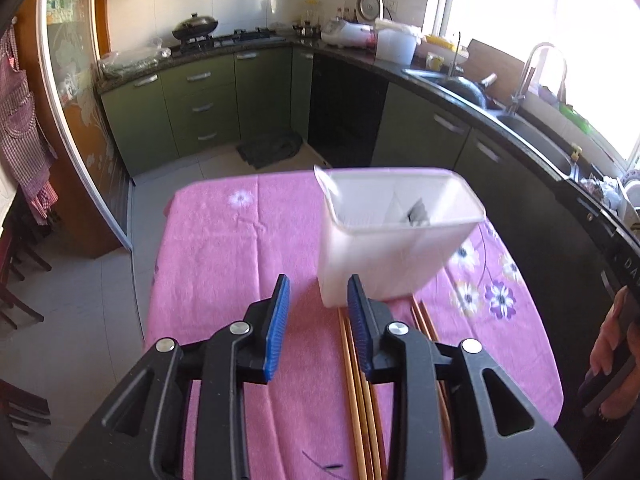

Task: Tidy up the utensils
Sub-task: 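Grasp a single wooden chopstick with the left gripper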

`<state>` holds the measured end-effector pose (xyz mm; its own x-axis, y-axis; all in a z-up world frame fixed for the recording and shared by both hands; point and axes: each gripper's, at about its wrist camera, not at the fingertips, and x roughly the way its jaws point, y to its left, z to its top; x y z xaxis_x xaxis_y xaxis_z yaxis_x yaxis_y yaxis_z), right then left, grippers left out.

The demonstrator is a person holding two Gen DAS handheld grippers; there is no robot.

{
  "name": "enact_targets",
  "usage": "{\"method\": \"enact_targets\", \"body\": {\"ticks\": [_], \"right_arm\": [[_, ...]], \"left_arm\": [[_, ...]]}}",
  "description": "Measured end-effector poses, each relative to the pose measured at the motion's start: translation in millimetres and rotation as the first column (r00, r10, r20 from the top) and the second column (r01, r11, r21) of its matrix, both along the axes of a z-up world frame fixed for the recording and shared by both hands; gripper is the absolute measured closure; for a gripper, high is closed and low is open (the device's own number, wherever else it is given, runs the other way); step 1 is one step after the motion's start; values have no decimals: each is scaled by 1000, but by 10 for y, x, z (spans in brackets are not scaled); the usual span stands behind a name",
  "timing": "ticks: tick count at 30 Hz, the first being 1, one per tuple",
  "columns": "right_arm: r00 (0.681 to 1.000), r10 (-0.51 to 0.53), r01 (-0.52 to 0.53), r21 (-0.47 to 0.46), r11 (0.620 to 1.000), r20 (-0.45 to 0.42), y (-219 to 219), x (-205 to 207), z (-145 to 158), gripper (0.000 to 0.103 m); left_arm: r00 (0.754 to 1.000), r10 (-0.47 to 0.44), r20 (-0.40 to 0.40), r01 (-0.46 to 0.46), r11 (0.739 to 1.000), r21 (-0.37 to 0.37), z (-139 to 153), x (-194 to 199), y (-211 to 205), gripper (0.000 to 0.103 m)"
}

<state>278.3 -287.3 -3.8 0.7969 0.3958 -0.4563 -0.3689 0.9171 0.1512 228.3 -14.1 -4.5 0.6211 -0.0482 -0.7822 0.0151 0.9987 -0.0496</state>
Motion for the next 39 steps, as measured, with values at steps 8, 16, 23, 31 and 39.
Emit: {"method": "enact_targets", "body": {"ticks": [8, 16, 23, 31, 39], "right_arm": [[983, 29, -40, -60, 997, -179, -161, -219, -632, 61], [937, 52, -86, -84, 993, -347, -163, -173, -1216, 61], [923, 68, -109, -86, 990, -380, -112, -126, -1302, 61], [916, 75, -124, -101, 987, -395, -65, -103, -1313, 58], [905, 83, -153, -136, 979, -416, 40, -117, -1341, 53]], "left_arm": [[957, -54, -287, 53, 999, -12, -874, -98, -82, 81], [911, -65, -408, 41, 997, -67, -1223, 65, -144, 84], [889, -80, -450, 54, 996, -71, -1366, 190, -256, 88], [876, -70, -478, 84, 996, 7, -1415, 251, -408, 88], [878, -76, -473, 63, 997, -43, -1433, 313, -434, 96]]}}
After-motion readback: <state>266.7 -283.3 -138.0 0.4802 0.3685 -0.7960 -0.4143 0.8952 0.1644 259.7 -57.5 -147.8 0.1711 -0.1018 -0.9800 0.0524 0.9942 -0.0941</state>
